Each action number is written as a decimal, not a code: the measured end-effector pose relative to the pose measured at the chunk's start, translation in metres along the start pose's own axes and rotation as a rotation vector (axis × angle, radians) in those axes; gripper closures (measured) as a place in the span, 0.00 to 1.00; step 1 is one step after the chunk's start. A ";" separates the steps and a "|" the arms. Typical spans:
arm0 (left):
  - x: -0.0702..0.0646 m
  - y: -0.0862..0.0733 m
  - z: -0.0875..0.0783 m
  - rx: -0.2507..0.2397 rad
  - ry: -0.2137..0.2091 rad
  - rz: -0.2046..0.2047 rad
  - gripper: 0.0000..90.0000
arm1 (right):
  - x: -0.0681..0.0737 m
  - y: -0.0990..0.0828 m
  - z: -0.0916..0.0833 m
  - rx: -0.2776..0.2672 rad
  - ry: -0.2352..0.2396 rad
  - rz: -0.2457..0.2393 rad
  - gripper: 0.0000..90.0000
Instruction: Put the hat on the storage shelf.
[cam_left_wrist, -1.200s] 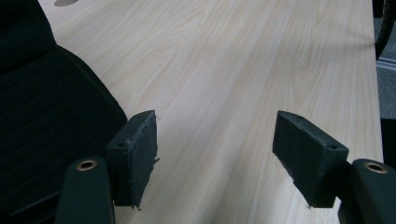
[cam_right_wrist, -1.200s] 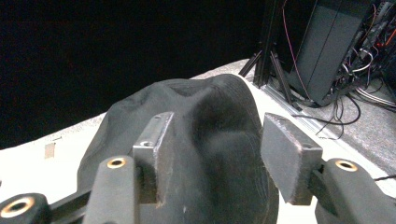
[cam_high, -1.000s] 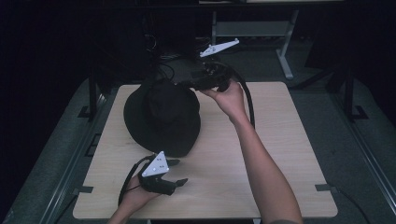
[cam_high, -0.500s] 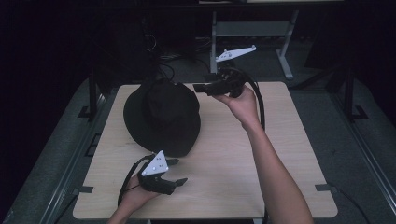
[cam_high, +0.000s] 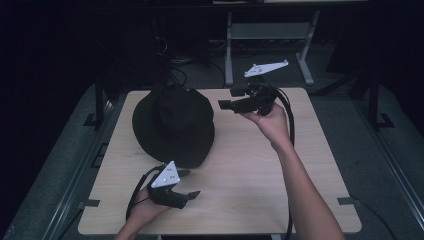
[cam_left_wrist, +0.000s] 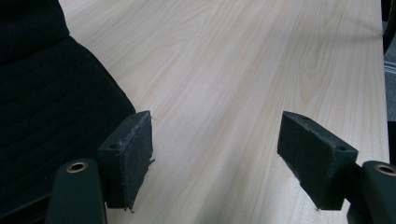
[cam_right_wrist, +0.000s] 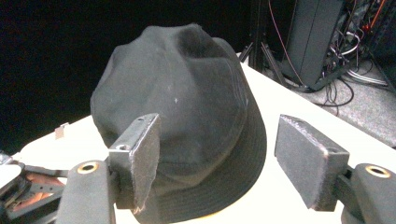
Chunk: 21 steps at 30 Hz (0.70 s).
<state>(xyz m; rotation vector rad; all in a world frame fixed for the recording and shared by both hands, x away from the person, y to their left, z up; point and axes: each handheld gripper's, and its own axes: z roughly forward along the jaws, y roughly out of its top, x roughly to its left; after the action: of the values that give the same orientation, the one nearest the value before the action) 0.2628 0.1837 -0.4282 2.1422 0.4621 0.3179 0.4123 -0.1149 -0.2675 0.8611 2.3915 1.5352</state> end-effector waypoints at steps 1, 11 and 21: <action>0.000 0.000 0.000 -0.001 0.001 0.000 0.29 | -0.001 -0.002 -0.001 -0.004 -0.004 0.004 0.34; 0.002 0.000 -0.001 0.006 0.003 -0.009 0.28 | -0.002 -0.018 -0.011 0.007 -0.015 0.015 0.30; 0.003 0.000 -0.001 0.013 0.005 -0.013 0.25 | -0.001 -0.030 -0.020 0.012 -0.024 0.027 0.28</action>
<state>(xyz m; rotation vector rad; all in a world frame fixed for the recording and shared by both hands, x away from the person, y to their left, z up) 0.2645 0.1861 -0.4274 2.1511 0.4822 0.3140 0.3929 -0.1399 -0.2849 0.9122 2.3843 1.5129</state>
